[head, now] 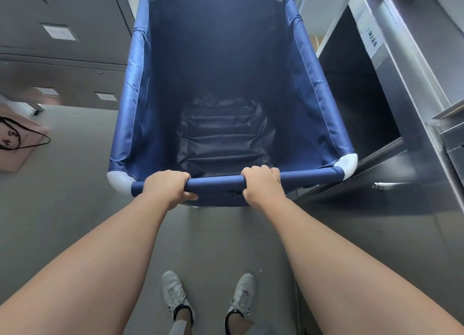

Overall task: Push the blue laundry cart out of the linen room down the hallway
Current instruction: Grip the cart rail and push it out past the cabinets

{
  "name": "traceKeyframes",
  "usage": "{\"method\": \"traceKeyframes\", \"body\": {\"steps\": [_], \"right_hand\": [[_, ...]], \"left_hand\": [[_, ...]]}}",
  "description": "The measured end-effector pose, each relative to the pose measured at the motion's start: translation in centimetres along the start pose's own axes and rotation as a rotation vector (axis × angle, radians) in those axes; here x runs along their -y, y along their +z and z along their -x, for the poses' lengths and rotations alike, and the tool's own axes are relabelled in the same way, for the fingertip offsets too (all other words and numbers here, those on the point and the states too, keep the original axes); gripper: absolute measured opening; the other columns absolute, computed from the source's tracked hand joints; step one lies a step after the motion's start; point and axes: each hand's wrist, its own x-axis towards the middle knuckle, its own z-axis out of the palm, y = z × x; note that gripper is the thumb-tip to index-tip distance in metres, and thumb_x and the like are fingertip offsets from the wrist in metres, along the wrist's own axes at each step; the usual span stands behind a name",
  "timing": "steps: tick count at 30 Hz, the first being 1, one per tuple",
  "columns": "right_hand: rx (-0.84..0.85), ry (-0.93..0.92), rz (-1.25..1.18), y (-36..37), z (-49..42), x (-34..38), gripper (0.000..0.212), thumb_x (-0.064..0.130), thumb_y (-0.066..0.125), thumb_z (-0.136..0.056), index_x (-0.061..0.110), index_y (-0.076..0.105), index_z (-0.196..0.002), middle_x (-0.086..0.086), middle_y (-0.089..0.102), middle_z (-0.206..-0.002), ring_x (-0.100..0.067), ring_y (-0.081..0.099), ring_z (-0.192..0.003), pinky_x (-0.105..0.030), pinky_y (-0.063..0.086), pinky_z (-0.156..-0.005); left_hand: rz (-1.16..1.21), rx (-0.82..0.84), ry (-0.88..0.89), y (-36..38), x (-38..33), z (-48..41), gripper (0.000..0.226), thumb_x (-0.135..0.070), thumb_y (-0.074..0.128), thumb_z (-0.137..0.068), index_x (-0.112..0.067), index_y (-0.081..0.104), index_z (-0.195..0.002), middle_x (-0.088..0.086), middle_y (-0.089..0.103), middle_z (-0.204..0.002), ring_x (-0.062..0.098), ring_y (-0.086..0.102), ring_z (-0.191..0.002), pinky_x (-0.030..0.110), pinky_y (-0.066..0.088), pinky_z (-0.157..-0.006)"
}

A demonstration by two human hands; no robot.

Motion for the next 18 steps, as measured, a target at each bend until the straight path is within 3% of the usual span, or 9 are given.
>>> {"method": "traceKeyframes", "body": {"steps": [18], "right_hand": [[-0.012,-0.024,-0.003,2.0,7.8,-0.1,0.023,0.011,0.053,-0.079,0.024,0.052,-0.098,0.004,0.054,-0.091,-0.022,0.043,-0.088,-0.039,0.029,-0.086]], "left_hand": [[-0.008,0.021,-0.014,3.4,-2.3,6.9,0.033,-0.065,0.065,-0.080,-0.034,0.057,-0.087,-0.011,0.061,-0.082,0.017,0.059,-0.079,0.032,0.040,-0.061]]}}
